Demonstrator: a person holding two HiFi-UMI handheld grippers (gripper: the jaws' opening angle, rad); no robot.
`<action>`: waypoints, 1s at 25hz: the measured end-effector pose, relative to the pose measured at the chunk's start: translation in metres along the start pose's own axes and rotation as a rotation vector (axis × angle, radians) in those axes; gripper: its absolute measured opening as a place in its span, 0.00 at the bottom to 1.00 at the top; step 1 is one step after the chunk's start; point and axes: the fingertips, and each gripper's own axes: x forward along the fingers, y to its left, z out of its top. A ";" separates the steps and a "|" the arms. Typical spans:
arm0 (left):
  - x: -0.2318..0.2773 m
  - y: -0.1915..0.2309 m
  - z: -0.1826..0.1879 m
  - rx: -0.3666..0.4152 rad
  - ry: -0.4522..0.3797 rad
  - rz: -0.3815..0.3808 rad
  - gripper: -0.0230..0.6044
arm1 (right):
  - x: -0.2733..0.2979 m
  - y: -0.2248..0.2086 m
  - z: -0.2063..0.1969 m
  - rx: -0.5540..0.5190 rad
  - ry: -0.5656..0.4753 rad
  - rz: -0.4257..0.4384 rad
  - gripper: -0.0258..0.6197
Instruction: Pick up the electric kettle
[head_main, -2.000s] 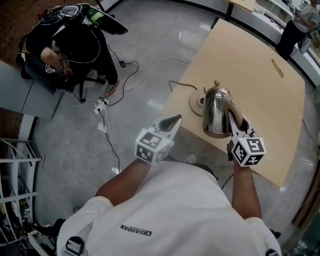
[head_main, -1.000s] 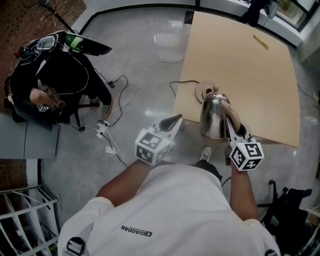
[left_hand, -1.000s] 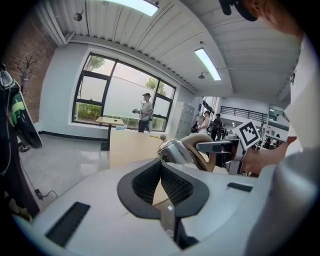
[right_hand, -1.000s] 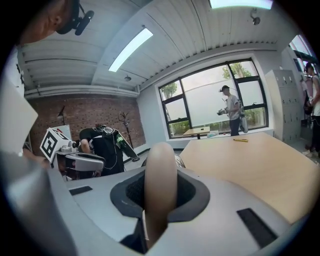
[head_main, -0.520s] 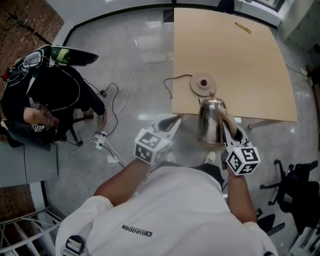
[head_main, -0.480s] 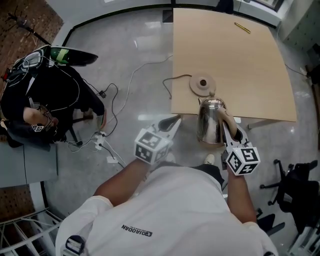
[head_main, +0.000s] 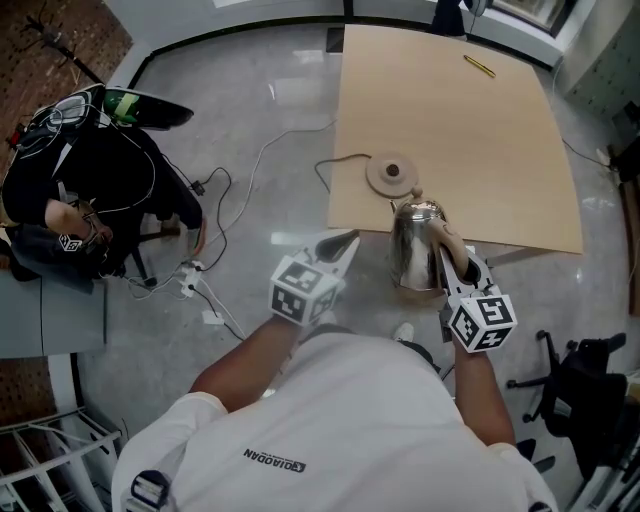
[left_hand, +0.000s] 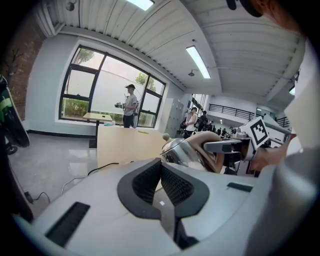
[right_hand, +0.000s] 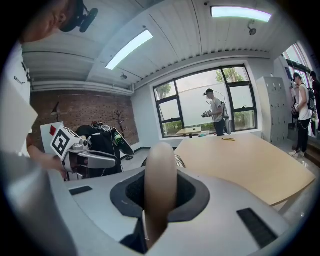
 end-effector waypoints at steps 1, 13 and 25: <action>0.000 -0.003 0.000 -0.001 -0.002 0.004 0.03 | -0.001 -0.002 0.001 -0.003 -0.001 0.005 0.15; 0.003 -0.026 -0.009 -0.021 0.009 0.060 0.03 | -0.010 -0.022 0.003 -0.008 -0.018 0.051 0.15; 0.004 -0.033 -0.012 -0.028 0.013 0.057 0.03 | -0.013 -0.017 0.000 -0.020 -0.023 0.075 0.15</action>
